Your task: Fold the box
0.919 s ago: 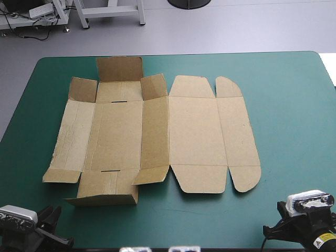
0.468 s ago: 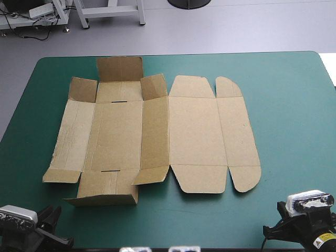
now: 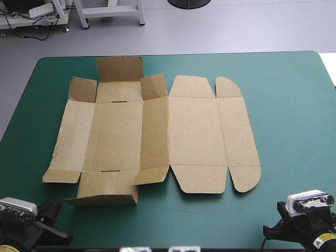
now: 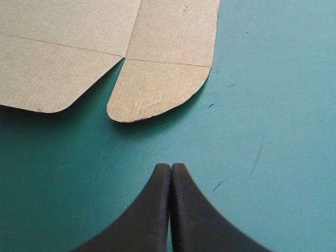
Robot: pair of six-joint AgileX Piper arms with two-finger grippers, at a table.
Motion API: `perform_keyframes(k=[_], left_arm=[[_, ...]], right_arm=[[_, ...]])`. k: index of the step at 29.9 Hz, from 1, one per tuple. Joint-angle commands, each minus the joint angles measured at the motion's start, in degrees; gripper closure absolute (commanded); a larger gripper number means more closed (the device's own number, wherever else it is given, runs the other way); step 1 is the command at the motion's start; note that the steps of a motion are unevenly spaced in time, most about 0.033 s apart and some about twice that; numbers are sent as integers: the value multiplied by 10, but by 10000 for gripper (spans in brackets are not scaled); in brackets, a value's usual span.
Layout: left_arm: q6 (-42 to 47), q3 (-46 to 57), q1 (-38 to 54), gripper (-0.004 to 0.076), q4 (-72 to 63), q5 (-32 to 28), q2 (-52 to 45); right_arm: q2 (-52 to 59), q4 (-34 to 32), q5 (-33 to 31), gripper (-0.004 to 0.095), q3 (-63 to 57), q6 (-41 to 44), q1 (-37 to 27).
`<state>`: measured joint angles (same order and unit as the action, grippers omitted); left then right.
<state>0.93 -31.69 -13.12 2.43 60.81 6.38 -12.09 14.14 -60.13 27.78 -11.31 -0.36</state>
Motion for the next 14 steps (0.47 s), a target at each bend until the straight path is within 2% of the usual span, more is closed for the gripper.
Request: perform_keyframes(k=[1, 7, 14], left_arm=[[6, -64, -1, 587, 1, -77, 63], [-26, -193, -1, 587, 67, -149, 187], [-24, -319, -1, 594, 196, -153, 345]], right_arm=[[-10, 5, 31, 932, 14, -1, 0], [-10, 5, 31, 933, 14, 0, 0], [-10, 5, 31, 932, 14, 0, 0]])
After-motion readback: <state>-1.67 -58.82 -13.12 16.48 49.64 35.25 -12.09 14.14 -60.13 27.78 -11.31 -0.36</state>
